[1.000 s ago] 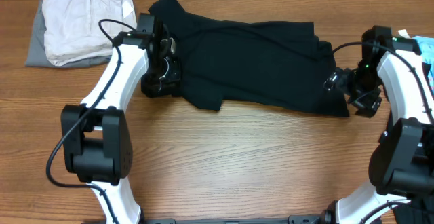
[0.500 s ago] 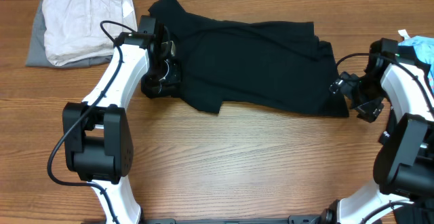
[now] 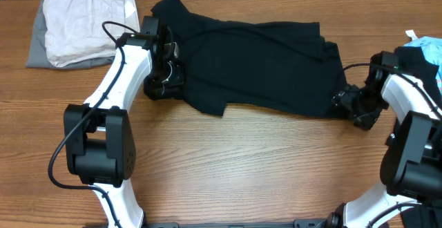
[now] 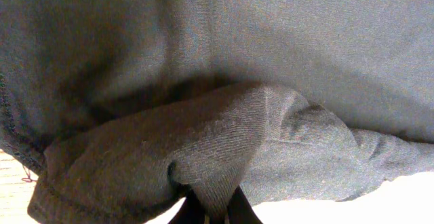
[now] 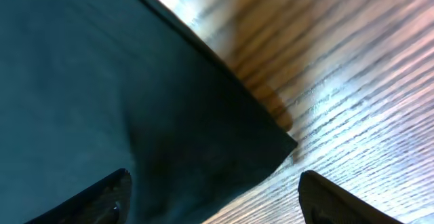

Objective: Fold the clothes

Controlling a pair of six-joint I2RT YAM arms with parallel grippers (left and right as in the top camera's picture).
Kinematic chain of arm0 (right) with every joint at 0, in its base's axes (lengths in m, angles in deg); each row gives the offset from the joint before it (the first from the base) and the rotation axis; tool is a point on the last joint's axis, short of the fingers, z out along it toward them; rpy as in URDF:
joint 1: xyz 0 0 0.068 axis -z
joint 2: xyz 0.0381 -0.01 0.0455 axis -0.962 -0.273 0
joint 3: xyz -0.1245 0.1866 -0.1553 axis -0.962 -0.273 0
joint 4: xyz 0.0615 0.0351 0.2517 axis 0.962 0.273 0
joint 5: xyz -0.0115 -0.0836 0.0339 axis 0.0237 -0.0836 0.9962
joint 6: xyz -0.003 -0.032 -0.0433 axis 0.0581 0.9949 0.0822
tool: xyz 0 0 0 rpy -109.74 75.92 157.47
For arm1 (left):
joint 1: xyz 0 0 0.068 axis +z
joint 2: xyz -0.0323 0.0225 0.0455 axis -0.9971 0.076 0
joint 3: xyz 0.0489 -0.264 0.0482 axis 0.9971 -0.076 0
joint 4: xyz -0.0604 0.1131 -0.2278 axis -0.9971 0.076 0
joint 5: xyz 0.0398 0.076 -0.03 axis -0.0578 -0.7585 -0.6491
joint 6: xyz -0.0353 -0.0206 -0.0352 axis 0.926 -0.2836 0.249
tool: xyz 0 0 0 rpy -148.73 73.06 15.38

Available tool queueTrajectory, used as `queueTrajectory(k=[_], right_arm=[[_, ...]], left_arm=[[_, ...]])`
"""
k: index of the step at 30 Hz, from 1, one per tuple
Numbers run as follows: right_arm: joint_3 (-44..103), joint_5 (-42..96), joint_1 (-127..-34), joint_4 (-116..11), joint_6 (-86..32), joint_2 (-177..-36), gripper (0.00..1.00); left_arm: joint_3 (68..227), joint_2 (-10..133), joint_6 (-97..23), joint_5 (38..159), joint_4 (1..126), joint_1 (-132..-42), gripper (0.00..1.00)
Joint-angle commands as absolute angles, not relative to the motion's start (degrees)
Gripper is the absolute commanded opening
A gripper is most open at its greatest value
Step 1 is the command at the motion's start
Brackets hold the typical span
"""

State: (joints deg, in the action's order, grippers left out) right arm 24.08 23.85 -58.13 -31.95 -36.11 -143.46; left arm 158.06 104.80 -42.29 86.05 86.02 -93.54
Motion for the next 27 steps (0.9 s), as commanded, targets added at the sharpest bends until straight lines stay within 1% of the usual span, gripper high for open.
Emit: queueTrajectory(k=[1, 3, 5, 7, 9, 16, 17, 18, 19, 20, 21, 23, 25, 26, 27], right_arm=[[23.8, 24.3, -58.3, -32.9, -37.2, -143.5, 0.81], [23.8, 24.4, -58.3, -33.6, -37.2, -143.5, 0.81], [23.8, 24.3, -58.3, -34.4, -37.2, -143.5, 0.78], [23.7, 24.3, -58.3, -35.2, -37.2, -143.5, 0.68], [23.7, 24.3, -58.3, -35.6, -37.9, -143.5, 0.64], [23.2, 24.4, -58.3, -35.6, -38.7, -143.5, 0.62], [22.8, 24.4, -58.3, -36.0, -38.9, -143.5, 0.58], [22.5, 24.4, -58.3, -36.3, -39.0, -143.5, 0.50], [22.1, 24.3, -58.3, -36.7, -39.3, -143.5, 0.47], [21.6, 24.3, -58.3, -37.1, -39.9, -143.5, 0.38], [21.1, 24.4, -58.3, -37.5, -40.3, -143.5, 0.33], [20.3, 24.3, -58.3, -38.4, -40.4, -143.5, 0.27], [20.0, 24.3, -58.3, -38.5, -40.4, -143.5, 0.18], [20.0, 24.3, -58.3, -38.5, -40.4, -143.5, 0.12], [20.0, 24.3, -58.3, -38.5, -40.5, -143.5, 0.04]], left_arm=[[158.5, 105.3, -42.7, 85.5, 86.0, -93.4, 0.04], [158.5, 105.3, -42.8, 85.5, 86.0, -93.4, 0.04], [158.5, 105.3, -42.7, 85.5, 86.0, -93.4, 0.04], [158.5, 105.3, -42.7, 85.5, 86.0, -93.4, 0.04], [158.5, 105.3, -42.7, 85.5, 86.1, -93.4, 0.04], [158.5, 105.3, -42.7, 85.5, 86.2, -93.4, 0.04], [158.5, 105.3, -42.7, 85.5, 86.2, -93.4, 0.03], [158.5, 105.3, -42.7, 85.5, 86.2, -93.4, 0.04], [158.5, 105.3, -42.7, 85.6, 86.2, -93.4, 0.04], [158.5, 105.3, -42.7, 85.6, 86.2, -93.4, 0.04], [158.5, 105.3, -42.7, 85.8, 86.2, -93.4, 0.04], [158.5, 105.3, -42.7, 86.3, 86.3, -93.4, 0.04], [158.5, 105.3, -42.7, 87.1, 86.5, -93.4, 0.04], [158.5, 105.3, -42.7, 87.3, 86.6, -93.4, 0.04], [158.5, 105.3, -42.8, 87.3, 86.9, -93.4, 0.04]])
